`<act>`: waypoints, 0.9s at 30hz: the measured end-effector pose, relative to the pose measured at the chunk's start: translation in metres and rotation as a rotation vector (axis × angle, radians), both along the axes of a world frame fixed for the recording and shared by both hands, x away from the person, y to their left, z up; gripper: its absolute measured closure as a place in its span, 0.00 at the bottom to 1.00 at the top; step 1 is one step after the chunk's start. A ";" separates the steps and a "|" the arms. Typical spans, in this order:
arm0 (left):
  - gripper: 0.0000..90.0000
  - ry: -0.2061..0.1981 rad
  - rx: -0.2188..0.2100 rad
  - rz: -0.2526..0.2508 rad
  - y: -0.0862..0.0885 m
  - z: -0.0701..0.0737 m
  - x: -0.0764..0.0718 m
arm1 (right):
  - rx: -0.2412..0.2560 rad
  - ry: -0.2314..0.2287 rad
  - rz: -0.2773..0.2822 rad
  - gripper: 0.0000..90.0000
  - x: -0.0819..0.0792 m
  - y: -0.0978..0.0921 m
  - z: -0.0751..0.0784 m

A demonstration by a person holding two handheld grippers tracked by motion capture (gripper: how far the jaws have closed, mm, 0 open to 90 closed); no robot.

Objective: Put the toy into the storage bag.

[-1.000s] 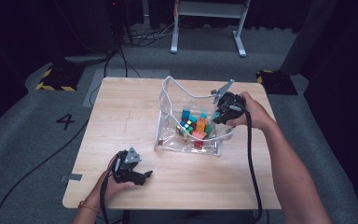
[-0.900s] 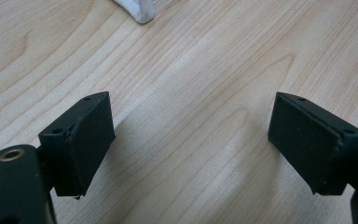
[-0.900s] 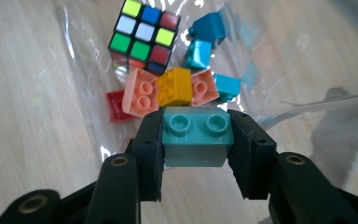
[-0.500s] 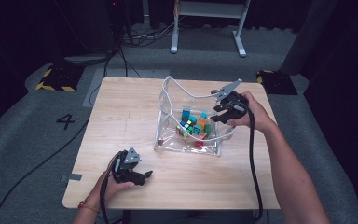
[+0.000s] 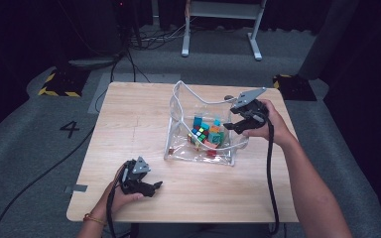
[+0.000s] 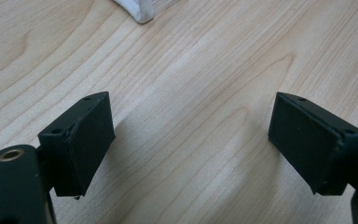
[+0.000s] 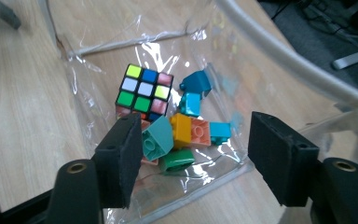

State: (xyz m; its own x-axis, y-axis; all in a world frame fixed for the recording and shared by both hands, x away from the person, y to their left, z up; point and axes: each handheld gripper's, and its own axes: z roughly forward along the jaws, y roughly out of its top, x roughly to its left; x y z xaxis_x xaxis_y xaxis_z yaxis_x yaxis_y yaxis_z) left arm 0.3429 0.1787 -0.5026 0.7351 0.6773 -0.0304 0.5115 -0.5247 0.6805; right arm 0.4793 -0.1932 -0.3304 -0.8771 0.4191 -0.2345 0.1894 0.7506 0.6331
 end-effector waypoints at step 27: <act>0.16 0.004 -0.003 -0.002 0.000 0.000 0.000 | 0.144 -0.110 -0.176 0.30 -0.035 -0.038 0.023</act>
